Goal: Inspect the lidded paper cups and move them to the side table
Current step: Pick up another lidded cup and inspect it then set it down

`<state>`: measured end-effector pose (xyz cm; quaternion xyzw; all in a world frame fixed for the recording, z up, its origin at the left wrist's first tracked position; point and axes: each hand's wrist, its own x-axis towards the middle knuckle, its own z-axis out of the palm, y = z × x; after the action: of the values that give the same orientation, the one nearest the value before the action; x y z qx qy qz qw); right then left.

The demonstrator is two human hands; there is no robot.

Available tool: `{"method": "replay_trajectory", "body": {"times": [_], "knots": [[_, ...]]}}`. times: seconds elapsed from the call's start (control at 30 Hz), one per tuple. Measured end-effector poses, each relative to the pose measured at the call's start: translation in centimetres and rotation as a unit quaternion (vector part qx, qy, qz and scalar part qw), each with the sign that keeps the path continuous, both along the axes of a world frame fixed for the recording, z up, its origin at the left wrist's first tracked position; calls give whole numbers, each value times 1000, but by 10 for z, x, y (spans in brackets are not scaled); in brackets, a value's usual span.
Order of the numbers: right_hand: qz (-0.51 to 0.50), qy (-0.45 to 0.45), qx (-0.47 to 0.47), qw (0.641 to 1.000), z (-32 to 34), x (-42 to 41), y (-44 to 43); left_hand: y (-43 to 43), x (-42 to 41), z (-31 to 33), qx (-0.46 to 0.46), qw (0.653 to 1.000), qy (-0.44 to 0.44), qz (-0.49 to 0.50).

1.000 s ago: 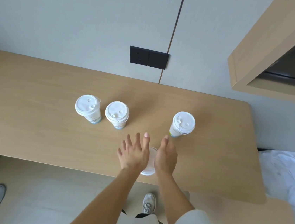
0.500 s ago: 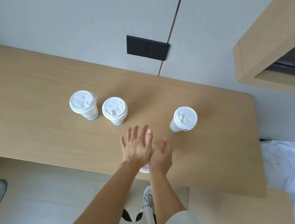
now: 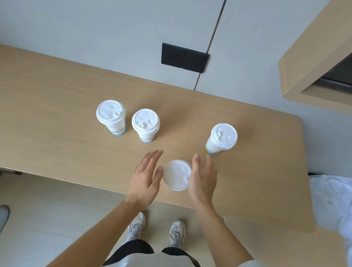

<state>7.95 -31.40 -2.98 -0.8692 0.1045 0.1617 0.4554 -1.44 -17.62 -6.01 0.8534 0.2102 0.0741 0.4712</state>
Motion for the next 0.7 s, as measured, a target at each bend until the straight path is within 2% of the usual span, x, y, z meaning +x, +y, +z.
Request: {"method": "replay_trajectory", "body": {"times": [0.03,0.07,0.13,0.2,0.3,0.4,0.7], "knots": [[81,-84,-46,992,0,-3,-3,0,-15,-7,11,1000,14,-15],[165,-168,-88,968,-1,-5,-4,-2,-29,-14,23,998,36,-36],[313,-314,-149,884,-7,-4,-3,-9,-49,-23,44,990,100,-85],[407,-374,-194,810,-15,-3,4,-17,-56,-31,57,975,174,-126],[461,-384,-250,760,-24,1,7,-26,-53,-34,65,962,224,-144],[465,-394,-272,745,-30,4,4,-30,-49,-31,87,955,242,-149],[431,-371,-290,770,-30,-4,14,-28,-45,-28,97,947,267,-149]]}}
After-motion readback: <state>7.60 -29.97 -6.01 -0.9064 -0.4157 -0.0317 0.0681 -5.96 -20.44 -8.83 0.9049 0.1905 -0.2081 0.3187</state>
